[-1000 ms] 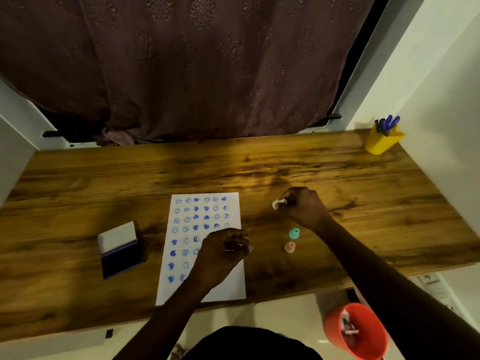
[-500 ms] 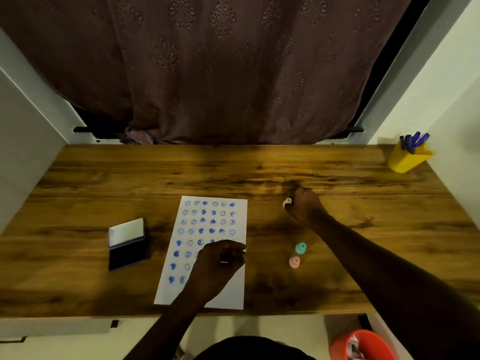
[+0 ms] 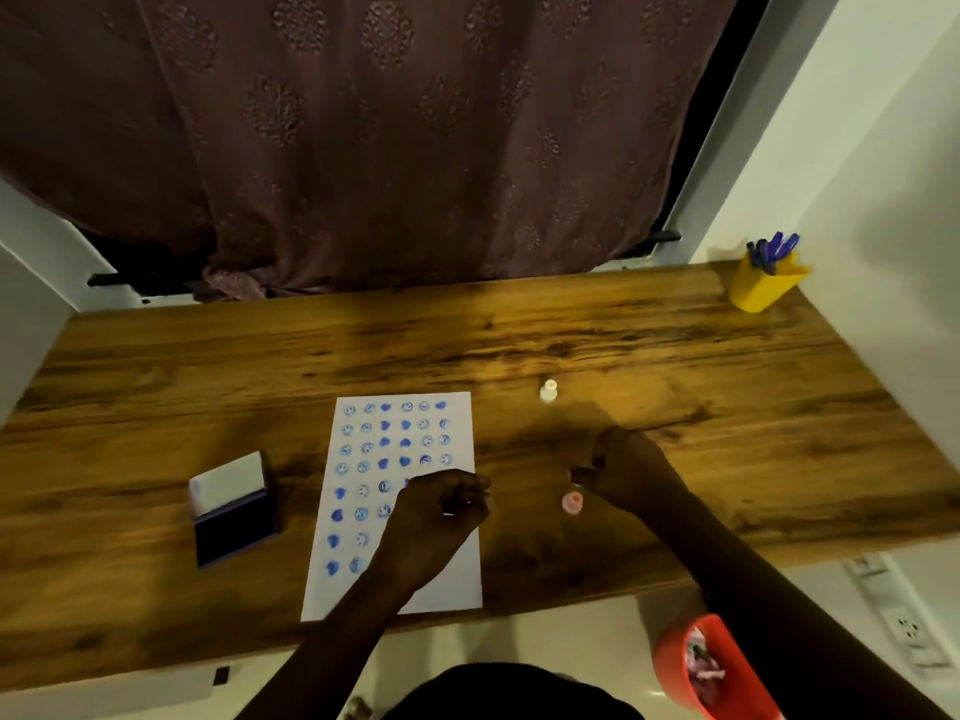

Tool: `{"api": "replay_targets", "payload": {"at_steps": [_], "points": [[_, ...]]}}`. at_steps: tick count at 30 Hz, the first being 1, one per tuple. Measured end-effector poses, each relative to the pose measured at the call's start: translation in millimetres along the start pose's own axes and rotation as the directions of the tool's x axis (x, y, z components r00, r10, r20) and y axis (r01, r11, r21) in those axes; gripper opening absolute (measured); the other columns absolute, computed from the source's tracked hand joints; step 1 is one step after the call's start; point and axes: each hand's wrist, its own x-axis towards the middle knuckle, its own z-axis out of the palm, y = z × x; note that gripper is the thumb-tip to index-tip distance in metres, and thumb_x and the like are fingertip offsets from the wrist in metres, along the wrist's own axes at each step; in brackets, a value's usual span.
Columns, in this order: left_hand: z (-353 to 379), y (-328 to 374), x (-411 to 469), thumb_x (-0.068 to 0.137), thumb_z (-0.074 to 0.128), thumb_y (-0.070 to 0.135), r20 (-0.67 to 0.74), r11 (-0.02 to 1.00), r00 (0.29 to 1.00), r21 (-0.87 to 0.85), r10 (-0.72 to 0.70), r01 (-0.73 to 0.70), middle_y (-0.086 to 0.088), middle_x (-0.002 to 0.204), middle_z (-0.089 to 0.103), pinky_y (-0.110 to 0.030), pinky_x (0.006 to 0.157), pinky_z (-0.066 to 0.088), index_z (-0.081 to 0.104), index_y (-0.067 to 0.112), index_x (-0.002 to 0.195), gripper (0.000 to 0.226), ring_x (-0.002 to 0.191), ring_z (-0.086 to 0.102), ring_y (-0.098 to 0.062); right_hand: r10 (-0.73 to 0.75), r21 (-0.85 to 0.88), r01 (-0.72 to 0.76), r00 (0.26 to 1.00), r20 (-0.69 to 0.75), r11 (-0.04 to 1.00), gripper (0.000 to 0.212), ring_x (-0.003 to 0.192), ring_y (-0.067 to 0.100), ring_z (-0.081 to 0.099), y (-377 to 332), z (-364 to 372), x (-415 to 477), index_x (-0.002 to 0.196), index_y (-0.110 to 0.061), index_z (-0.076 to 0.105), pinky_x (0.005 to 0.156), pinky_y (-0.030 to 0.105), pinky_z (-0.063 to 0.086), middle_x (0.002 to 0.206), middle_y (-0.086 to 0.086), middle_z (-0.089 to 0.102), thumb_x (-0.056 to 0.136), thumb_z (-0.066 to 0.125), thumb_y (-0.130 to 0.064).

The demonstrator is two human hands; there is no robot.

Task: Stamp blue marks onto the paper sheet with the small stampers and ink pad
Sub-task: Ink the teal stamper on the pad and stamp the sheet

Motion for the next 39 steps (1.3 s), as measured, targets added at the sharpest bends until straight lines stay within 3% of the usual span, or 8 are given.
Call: {"api": "replay_targets", "payload": {"at_steps": [5,9,13,16,19,26,35,39], "points": [[-2,-2,-3,0.086,0.08,0.029,0.03,1.0,0.999,-0.018,0.026,-0.026,0.023,0.093,0.077,-0.02,0.086,0.058,0.071,0.048,0.092,0.023,0.094,0.072,0.003,-0.002,-0.002,0.002,0.999,-0.038,1.0,0.037,0.09,0.032,0.071,-7,1,-9,0.095,-0.004,0.072,0.067,0.03,0.045,0.094,0.016,0.075,0.087,0.073,-0.04],[-9,-2,-9,0.087,0.079,0.022,0.012,0.997,1.0,-0.074,0.017,-0.016,0.008,0.099,0.078,-0.039,0.093,0.062,0.074,0.037,0.1,0.02,0.094,0.075,-0.011,0.004,0.22,0.025,0.992,-0.129,0.975,0.031,0.075,0.023,0.072,-27,-19,-20,0.085,-0.007,0.076,0.062,0.03,0.048,0.081,0.009,0.076,0.086,0.078,-0.038],[-22,-1,-14,0.088,0.078,0.015,-0.001,0.98,1.0,-0.197,0.014,-0.013,-0.002,0.1,0.08,-0.052,0.092,0.061,0.072,0.033,0.112,0.031,0.092,0.078,-0.023,0.101,0.765,-0.138,0.99,0.096,0.628,0.012,0.069,0.02,0.069,-73,-28,-38,0.089,-0.01,0.08,0.065,0.033,0.055,0.076,0.01,0.077,0.082,0.082,-0.019],[-36,1,-19,0.084,0.078,0.042,-0.011,0.982,0.999,-0.183,0.036,-0.038,0.018,0.104,0.079,-0.036,0.093,0.061,0.067,0.056,0.113,0.034,0.099,0.076,-0.006,-0.002,0.862,-0.255,0.959,0.284,0.438,0.008,0.071,0.018,0.069,-108,-14,-51,0.093,-0.008,0.079,0.059,0.022,0.055,0.078,0.007,0.079,0.086,0.077,-0.01],[-50,-6,-24,0.081,0.081,0.035,-0.05,0.955,0.998,-0.294,0.033,-0.046,0.009,0.107,0.08,-0.038,0.089,0.061,0.069,0.053,0.116,0.04,0.103,0.076,-0.018,-0.13,0.883,-0.296,0.923,0.363,0.365,0.02,0.077,0.016,0.072,-133,2,-61,0.108,-0.006,0.077,0.063,0.021,0.056,0.094,0.014,0.08,0.089,0.075,-0.014],[-83,-33,-39,0.08,0.081,-0.001,-0.168,0.921,0.985,-0.388,-0.037,-0.031,-0.01,0.109,0.079,-0.025,0.075,0.061,0.07,0.002,0.121,0.043,0.092,0.078,-0.016,-0.316,0.889,-0.261,0.866,0.388,0.376,0.031,0.074,0.013,0.068,-169,24,-66,0.113,-0.01,0.075,0.066,0.025,0.056,0.102,0.018,0.078,0.09,0.076,-0.031],[-130,-62,-63,0.073,0.085,0.036,-0.266,0.914,0.947,-0.402,-0.181,0.062,0.002,0.088,0.083,-0.038,0.072,0.066,0.082,0.029,0.091,0.02,0.079,0.081,-0.021,-0.38,0.76,0.081,0.897,0.227,0.645,0.029,0.096,0.01,0.076,-218,36,-54,0.113,-0.014,0.077,0.076,0.023,0.062,0.111,-0.002,0.078,0.085,0.081,-0.009],[-161,-82,-80,0.08,0.084,0.019,-0.354,0.931,0.914,-0.361,-0.197,0.06,0.011,0.086,0.082,-0.031,0.07,0.066,0.077,0.039,0.084,0.021,0.079,0.08,-0.016,-0.44,0.552,0.303,0.888,0.133,0.777,0.03,0.088,0.004,0.074,-255,53,-47,0.115,-0.023,0.076,0.075,0.013,0.055,0.108,-0.009,0.076,0.086,0.081,-0.025]]}}
